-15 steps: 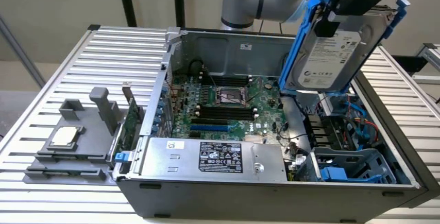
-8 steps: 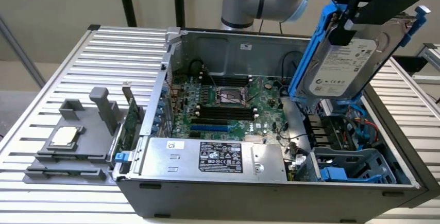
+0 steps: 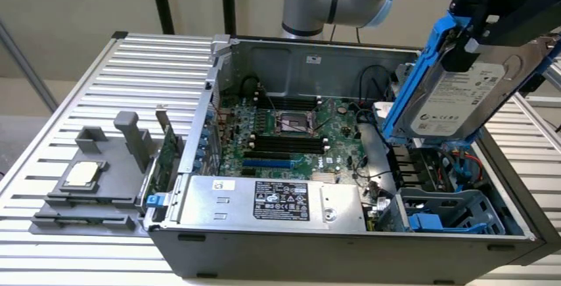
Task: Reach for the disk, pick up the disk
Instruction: 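Pick up the disk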
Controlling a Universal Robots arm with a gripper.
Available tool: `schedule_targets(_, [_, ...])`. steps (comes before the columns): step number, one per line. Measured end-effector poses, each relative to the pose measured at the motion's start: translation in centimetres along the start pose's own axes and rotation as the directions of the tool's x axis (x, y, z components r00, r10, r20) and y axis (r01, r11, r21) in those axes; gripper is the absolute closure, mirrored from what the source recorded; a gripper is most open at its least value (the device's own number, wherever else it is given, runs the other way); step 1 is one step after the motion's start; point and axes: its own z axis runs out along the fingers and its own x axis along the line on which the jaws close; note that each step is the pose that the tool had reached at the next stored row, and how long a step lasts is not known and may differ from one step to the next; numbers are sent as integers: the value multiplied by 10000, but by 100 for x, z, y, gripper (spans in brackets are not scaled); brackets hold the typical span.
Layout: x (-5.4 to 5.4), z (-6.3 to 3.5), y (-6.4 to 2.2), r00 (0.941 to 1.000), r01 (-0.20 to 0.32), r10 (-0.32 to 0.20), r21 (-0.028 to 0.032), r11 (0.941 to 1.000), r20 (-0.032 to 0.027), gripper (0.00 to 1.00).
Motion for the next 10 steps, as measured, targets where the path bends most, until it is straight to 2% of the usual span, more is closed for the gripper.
schedule_targets(10, [273,-20,-203,10000,-7,7,-96,10000,-1,67])
